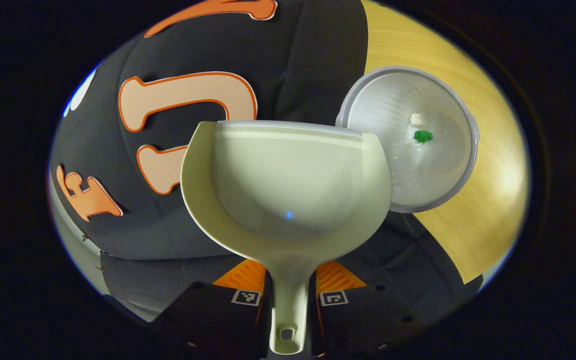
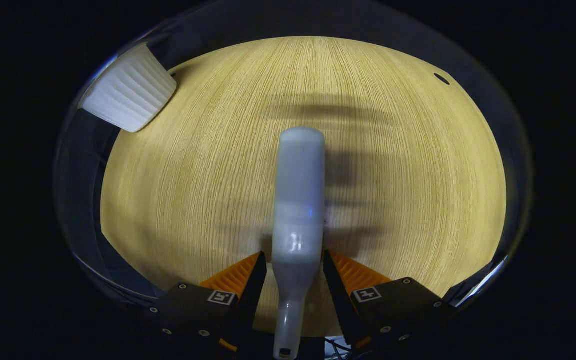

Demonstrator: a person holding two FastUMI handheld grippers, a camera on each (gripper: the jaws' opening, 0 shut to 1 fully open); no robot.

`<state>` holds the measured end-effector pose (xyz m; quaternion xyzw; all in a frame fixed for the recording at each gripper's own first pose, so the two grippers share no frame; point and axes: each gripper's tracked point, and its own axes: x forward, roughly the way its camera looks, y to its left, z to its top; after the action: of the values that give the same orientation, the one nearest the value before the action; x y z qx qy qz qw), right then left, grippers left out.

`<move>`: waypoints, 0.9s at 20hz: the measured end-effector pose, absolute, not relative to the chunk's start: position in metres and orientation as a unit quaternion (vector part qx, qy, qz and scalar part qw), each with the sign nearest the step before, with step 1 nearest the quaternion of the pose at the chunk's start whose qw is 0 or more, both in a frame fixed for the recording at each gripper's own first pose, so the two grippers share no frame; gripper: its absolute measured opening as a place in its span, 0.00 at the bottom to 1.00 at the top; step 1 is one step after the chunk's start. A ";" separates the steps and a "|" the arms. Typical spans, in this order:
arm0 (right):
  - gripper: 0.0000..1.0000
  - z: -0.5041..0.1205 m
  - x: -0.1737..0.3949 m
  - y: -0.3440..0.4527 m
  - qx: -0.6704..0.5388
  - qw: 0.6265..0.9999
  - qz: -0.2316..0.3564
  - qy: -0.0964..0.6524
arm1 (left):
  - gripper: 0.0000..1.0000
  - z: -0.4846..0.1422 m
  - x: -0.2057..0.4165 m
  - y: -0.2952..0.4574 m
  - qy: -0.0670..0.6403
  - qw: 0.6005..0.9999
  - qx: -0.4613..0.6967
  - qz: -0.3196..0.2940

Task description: Pick up the small broom and dustpan from the desktop, sweep the trash into the dustpan with the broom, and then empty the trash into the garbage bin.

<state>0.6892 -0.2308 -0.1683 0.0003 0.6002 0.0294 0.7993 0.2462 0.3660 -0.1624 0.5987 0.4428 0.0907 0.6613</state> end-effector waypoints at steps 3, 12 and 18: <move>0.70 -0.157 0.686 -0.242 0.005 0.801 0.031 0.597 | 0.28 -0.175 0.232 0.367 0.449 0.707 0.540 0.090; 0.72 -0.117 0.676 -0.283 -0.005 0.806 0.031 0.591 | 0.28 -0.234 0.206 0.366 0.417 0.835 0.344 0.101; 0.74 -0.086 0.666 -0.314 -0.011 0.811 0.031 0.584 | 0.28 -0.245 0.213 0.334 0.403 0.890 0.206 0.060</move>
<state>0.6660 -0.3142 -0.0859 -0.0108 0.5836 0.0312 0.8114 0.2135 0.3341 -0.2448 0.2058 0.4027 0.0602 0.8898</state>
